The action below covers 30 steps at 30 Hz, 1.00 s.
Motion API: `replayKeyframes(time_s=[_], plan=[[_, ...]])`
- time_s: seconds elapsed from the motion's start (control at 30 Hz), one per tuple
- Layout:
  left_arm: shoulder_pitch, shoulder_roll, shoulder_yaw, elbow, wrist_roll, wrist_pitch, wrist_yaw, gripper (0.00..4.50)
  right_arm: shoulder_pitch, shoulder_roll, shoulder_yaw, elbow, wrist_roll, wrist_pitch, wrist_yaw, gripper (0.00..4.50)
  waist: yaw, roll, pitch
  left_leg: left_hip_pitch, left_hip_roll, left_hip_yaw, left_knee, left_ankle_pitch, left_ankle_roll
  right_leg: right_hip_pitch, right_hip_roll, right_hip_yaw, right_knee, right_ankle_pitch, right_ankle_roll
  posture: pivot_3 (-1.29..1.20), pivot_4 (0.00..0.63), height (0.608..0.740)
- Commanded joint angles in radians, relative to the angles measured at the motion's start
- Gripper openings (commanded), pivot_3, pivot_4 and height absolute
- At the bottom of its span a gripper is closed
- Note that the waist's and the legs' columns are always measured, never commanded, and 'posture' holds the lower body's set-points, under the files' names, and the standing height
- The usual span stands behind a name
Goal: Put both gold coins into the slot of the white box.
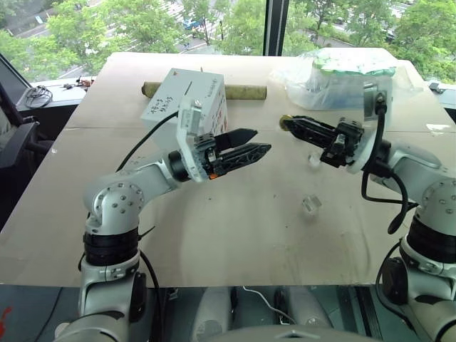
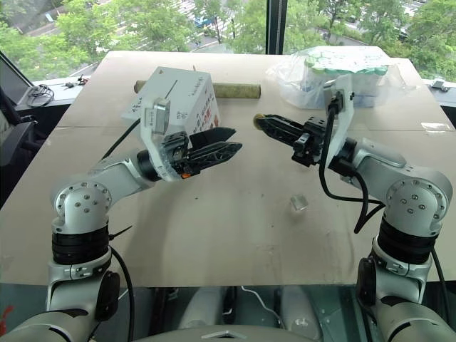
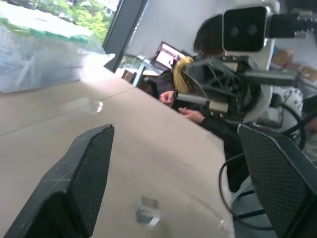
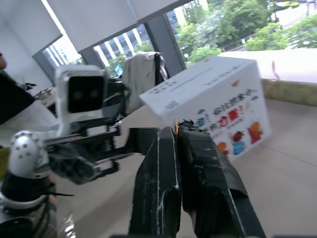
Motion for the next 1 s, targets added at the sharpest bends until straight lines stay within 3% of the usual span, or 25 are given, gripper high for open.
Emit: replayKeyframes(time_s=[0.03,0.37,0.4,0.6,1.0], plan=[[-0.04,-0.007,0.01,0.0,-0.079,0.028,-0.011,2.89,-0.028,-0.009,0.015,-0.055,0.111,-0.012,-0.059,0.0,0.0,0.0,0.0,0.0,0.0,0.0,0.0,0.0,0.0,0.0,0.0,0.0,0.0,0.0,0.0,0.0,0.15,0.74],[-0.09,-0.004,0.028,0.049,-0.216,0.09,-0.005,2.89,-0.006,-0.068,0.072,-0.075,0.217,-0.078,-0.11,0.0,-0.001,0.0,0.0,0.0,0.0,0.0,0.0,0.0,0.0,0.0,0.002,0.0,0.0,0.0,0.0,0.0,0.15,0.74],[-0.09,0.001,0.028,0.05,-0.225,0.095,-0.009,2.29,-0.004,-0.073,0.074,-0.076,0.225,-0.086,-0.11,0.0,-0.001,0.0,0.0,0.0,0.0,0.0,0.0,0.0,0.0,0.0,0.002,0.0,0.0,0.0,0.0,0.0,0.15,0.74],[-0.086,0.017,0.028,0.046,-0.27,0.106,-0.015,0.06,0.004,-0.1,0.089,-0.07,0.29,-0.129,-0.116,0.0,-0.001,0.0,0.0,0.0,0.0,0.0,0.0,0.0,0.0,0.0,0.002,0.0,0.0,0.0,0.0,0.0,0.15,0.74],[-0.081,0.039,0.039,0.044,-0.373,0.124,0.002,0.06,0.036,-0.183,0.116,-0.046,0.509,-0.196,-0.148,0.0,-0.001,0.0,0.0,0.0,0.0,0.0,0.0,0.0,0.0,0.0,0.001,0.0,-0.001,0.0,0.0,0.0,0.15,0.74]])
